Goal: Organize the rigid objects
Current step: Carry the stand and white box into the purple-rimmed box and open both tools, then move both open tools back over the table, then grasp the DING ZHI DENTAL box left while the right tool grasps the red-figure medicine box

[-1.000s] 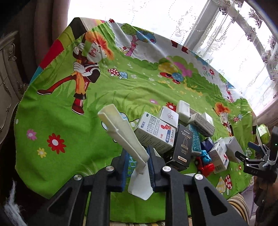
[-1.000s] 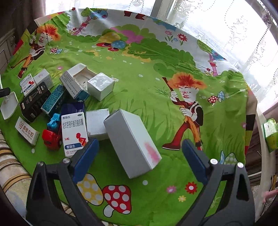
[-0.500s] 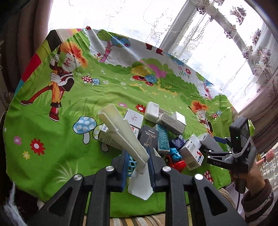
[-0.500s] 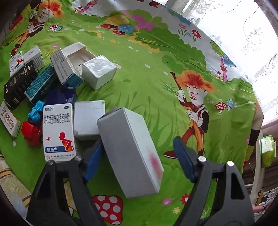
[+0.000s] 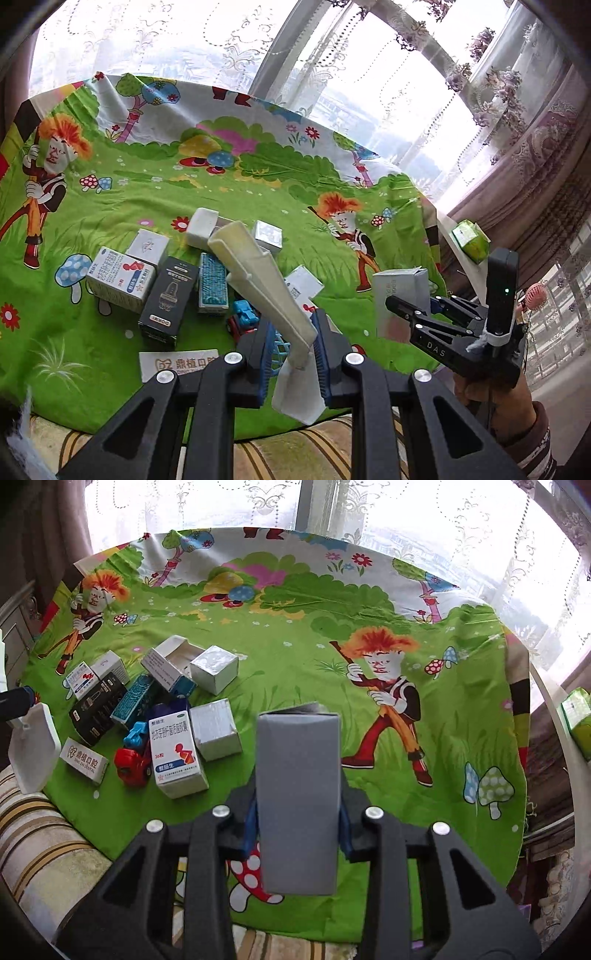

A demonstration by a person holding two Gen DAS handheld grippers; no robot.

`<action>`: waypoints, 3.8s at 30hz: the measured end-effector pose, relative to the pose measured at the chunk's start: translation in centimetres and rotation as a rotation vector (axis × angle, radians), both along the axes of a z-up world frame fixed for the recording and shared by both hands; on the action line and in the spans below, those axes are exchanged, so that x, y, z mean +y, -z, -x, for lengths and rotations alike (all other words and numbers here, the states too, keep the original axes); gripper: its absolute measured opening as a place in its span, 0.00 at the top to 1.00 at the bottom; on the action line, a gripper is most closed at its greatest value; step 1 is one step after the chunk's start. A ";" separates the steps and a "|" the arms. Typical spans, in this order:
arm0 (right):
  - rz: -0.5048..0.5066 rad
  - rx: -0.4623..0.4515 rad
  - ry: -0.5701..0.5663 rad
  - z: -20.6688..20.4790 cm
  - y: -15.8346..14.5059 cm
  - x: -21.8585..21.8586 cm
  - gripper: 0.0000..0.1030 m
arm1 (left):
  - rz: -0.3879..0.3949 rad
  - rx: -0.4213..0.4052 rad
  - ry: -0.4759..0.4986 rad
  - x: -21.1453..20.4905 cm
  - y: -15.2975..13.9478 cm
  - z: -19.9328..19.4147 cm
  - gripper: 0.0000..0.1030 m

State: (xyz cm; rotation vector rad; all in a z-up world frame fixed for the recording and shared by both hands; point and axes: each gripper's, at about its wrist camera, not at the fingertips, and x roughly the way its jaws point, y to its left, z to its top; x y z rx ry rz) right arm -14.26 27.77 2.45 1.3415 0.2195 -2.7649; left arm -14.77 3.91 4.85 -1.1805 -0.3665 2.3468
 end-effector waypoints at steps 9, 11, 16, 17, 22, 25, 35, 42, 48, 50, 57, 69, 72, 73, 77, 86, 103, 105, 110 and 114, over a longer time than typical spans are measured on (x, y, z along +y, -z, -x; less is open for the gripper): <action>0.067 0.037 0.116 -7.9 -1.3 5.1 0.63 | -0.066 -0.050 0.167 7.4 0.6 -4.2 0.79; 0.065 0.024 0.137 -9.3 -0.7 6.0 0.63 | -0.067 -0.069 0.198 8.8 1.0 -4.8 0.79; 0.071 -0.002 0.212 -12.9 0.1 8.7 0.63 | -0.056 -0.088 0.291 12.2 1.1 -6.7 0.79; 0.073 -0.006 0.231 -13.7 0.1 9.4 0.63 | -0.052 -0.086 0.306 12.8 1.0 -7.1 0.79; 0.071 -0.029 0.314 -17.1 0.4 12.3 0.63 | -0.023 -0.078 0.396 16.2 0.7 -8.8 0.79; 0.077 -0.041 0.363 -18.7 0.7 13.8 0.63 | -0.007 -0.073 0.450 18.0 0.7 -9.8 0.79; 0.111 -0.045 0.448 -20.8 0.9 16.6 0.63 | 0.007 -0.085 0.569 22.7 1.4 -11.4 0.78; 0.119 -0.020 0.462 -20.9 0.5 16.5 0.47 | -0.028 -0.074 0.580 22.6 0.9 -11.6 0.42; 0.157 0.018 0.429 -20.5 -0.8 15.1 0.41 | -0.002 0.014 0.488 20.1 -0.6 -11.3 0.33; 0.148 0.028 0.409 -20.2 -1.2 14.2 0.37 | -0.009 0.043 0.448 18.8 -1.3 -11.1 0.30; 0.168 0.026 0.353 -18.5 -2.0 11.5 0.33 | 0.005 0.192 0.349 13.0 -3.2 -10.1 0.30; 0.136 0.045 0.266 -13.8 -3.4 6.2 0.31 | 0.165 0.161 0.178 3.7 -2.6 -5.0 0.29; 0.114 0.063 0.248 -12.3 -4.0 4.8 0.30 | 0.205 0.144 0.104 1.6 -2.5 -3.2 0.29; 0.113 0.067 0.242 -11.8 -4.2 4.3 0.29 | 0.214 0.136 0.073 0.8 -2.6 -2.6 0.29; 0.106 0.072 0.201 -9.3 -4.6 2.2 0.28 | 0.212 0.050 -0.059 -1.8 -2.1 0.4 0.29; 0.086 0.031 0.073 -3.9 -2.5 -2.8 0.28 | 0.222 -0.139 -0.190 -3.2 3.8 2.8 0.22; -0.038 -0.077 -0.114 2.5 4.0 -9.3 0.28 | 0.411 -0.278 -0.186 -1.3 9.9 3.9 0.17; -0.051 -0.088 -0.129 2.9 4.6 -9.7 0.28 | 0.428 -0.287 -0.177 -1.1 10.5 4.0 0.17; -0.064 -0.106 -0.144 3.8 5.7 -10.3 0.28 | 0.494 -0.274 -0.173 -0.3 11.1 4.1 0.17; -0.069 -0.117 -0.151 4.4 6.4 -10.5 0.28 | 0.513 -0.258 -0.170 -0.1 11.1 3.8 0.20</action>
